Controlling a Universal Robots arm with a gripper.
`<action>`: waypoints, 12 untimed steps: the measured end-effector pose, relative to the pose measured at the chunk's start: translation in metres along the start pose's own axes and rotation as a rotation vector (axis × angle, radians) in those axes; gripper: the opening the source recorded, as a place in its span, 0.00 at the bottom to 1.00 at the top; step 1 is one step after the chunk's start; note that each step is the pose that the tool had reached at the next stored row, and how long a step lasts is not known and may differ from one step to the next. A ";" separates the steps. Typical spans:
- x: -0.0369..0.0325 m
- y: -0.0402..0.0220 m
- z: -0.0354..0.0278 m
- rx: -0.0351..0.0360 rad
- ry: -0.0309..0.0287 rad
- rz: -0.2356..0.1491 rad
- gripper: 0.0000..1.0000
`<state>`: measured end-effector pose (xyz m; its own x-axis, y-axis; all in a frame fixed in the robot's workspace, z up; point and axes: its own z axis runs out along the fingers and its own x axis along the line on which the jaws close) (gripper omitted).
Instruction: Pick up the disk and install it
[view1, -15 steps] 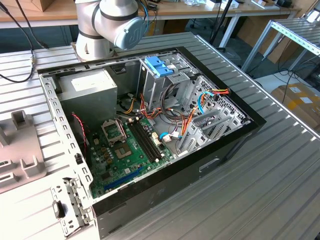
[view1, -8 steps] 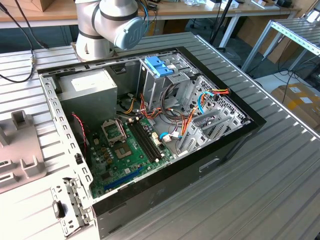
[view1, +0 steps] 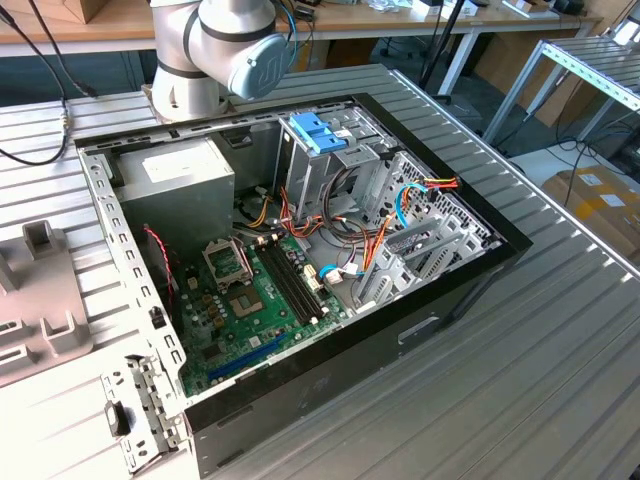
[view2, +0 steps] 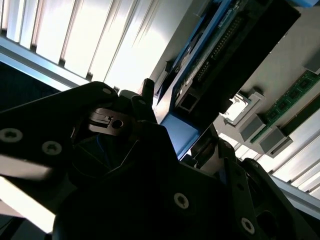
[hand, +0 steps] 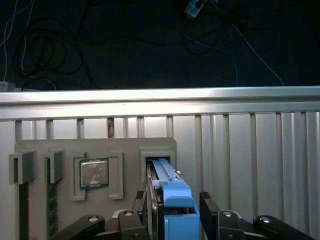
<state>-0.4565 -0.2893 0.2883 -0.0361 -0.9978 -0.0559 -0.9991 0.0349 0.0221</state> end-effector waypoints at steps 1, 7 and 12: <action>0.0000 0.0000 0.0000 0.0000 0.0000 0.000 0.53; 0.0000 0.0000 0.0000 -0.0001 0.0000 0.000 0.37; 0.0000 0.0000 0.0003 0.0000 0.0000 0.000 0.37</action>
<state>-0.4565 -0.2893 0.2881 -0.0361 -0.9978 -0.0559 -0.9991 0.0349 0.0221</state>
